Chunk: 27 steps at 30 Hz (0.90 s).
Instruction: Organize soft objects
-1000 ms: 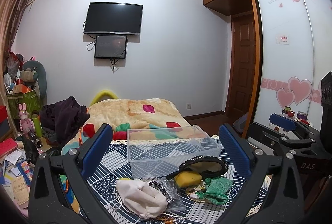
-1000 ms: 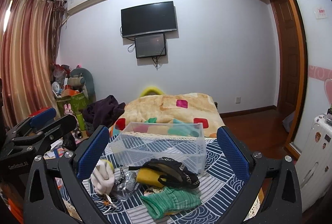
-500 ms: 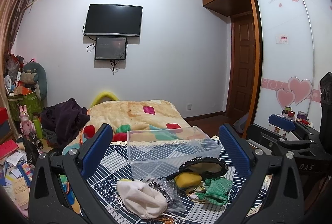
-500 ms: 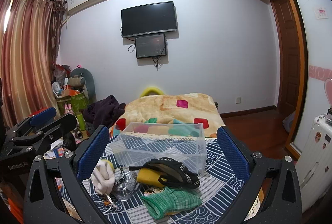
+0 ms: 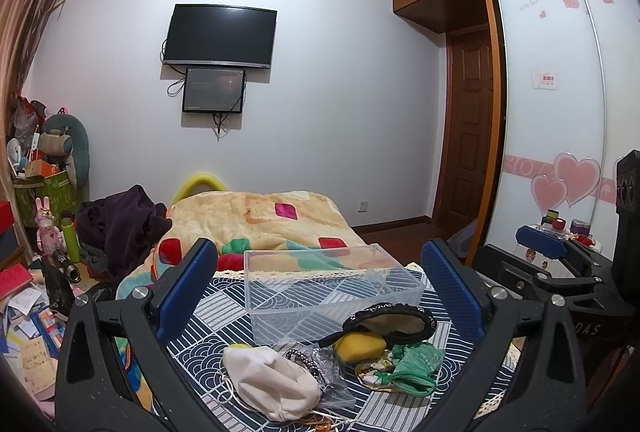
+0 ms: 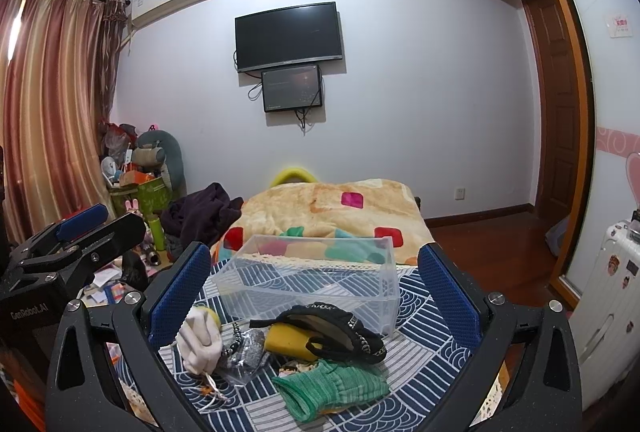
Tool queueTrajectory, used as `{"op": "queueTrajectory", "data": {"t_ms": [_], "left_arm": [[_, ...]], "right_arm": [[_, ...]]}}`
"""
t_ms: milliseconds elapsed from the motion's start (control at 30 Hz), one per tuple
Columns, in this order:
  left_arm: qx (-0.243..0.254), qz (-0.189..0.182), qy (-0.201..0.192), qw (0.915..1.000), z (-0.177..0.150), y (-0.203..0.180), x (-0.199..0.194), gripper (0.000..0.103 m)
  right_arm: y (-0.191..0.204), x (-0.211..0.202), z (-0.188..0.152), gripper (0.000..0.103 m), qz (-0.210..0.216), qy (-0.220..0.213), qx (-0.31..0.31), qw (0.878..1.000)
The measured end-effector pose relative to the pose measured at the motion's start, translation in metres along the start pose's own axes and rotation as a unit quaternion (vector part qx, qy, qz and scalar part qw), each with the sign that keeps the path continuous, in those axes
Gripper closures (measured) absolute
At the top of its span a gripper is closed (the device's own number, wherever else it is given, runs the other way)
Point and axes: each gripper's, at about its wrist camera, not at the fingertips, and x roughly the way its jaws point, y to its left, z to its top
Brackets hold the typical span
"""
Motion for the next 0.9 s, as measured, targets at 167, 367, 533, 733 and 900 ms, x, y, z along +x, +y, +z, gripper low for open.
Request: {"op": "queueTrajectory", "data": {"t_ms": [167,367,533,733,900], "left_arm": [[-0.006,-0.002,0.004,1.0000,0.000,0.002,0.001,0.000],[-0.005,0.001,0.008,1.0000,-0.001,0.004,0.003,0.000],[0.004,0.006,0.024,0.9997,-0.008,0.006,0.007,0.000],[0.005,0.017,0.078,0.9968,-0.035,0.014,0.027,0.000],[-0.009,0.035,0.127,0.9913,-0.059,0.028,0.049,0.000]], "right_arm": [[0.000,0.000,0.000,0.000,0.001,-0.001,0.001,1.000],[0.001,0.002,-0.001,0.000,0.003,0.001,0.001,1.000],[-0.002,0.006,-0.008,0.000,0.011,0.016,0.004,1.000],[-0.017,0.023,-0.030,0.000,0.013,0.071,0.024,0.997],[-0.031,0.044,-0.056,0.000,0.010,0.127,0.049,0.991]]}}
